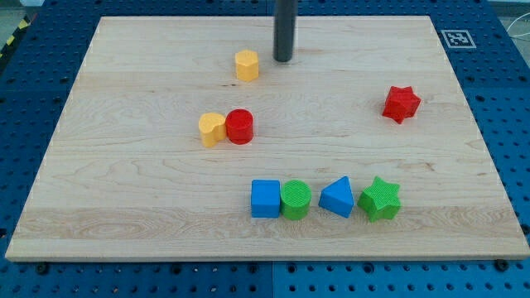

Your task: Move the yellow hexagon to the right side of red circle

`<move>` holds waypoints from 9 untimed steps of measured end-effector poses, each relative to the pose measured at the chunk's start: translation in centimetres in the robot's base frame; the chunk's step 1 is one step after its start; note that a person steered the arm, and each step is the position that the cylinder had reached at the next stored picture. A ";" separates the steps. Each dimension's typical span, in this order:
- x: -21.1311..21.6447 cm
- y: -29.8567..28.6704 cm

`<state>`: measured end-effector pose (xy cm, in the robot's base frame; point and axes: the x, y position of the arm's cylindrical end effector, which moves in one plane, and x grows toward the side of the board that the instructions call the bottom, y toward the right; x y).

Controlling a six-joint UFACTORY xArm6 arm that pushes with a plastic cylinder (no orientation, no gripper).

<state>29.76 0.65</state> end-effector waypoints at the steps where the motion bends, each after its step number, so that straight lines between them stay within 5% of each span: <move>1: -0.9 -3.4; 5: -2.8 -7.8; 9: 0.9 -1.2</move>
<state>30.67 -0.57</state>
